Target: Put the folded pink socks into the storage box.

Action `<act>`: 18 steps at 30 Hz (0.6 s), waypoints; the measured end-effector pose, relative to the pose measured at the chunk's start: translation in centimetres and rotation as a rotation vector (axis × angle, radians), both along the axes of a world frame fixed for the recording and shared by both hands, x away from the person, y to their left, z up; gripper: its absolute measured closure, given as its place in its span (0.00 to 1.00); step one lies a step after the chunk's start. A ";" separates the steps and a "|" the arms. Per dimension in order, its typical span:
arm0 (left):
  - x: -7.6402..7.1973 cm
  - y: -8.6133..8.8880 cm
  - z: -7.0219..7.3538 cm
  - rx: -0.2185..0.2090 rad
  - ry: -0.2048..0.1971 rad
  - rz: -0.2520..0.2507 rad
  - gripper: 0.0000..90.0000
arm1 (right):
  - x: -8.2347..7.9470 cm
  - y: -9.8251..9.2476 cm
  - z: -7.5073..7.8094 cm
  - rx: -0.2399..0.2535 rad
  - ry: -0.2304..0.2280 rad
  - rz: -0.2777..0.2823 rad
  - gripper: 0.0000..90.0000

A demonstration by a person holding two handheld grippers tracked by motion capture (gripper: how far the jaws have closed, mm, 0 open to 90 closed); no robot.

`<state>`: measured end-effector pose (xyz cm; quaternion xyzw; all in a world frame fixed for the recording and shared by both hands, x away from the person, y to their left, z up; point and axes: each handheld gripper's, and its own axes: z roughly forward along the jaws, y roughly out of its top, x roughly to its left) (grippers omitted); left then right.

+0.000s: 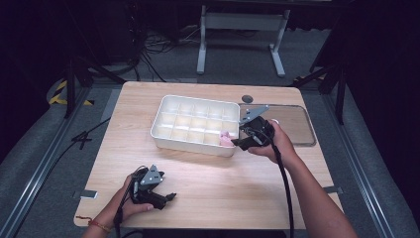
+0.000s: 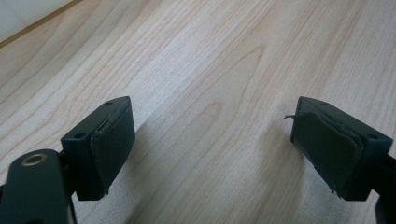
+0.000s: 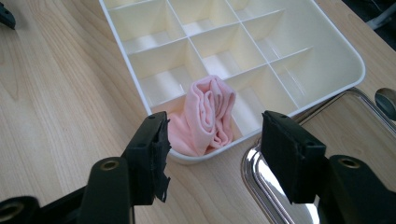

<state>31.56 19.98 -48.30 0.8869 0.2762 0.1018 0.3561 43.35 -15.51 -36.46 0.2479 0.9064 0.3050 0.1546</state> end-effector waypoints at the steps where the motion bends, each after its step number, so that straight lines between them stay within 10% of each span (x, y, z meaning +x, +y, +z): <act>1: 0.0 0.0 0.0 0.000 0.000 0.000 0.16 | -0.1 -0.1 0.0 -0.004 -0.007 0.002 0.47; 18: 0.0 0.0 0.0 0.000 0.000 0.000 0.16 | -2.0 -1.1 0.1 -0.009 -0.052 0.019 0.42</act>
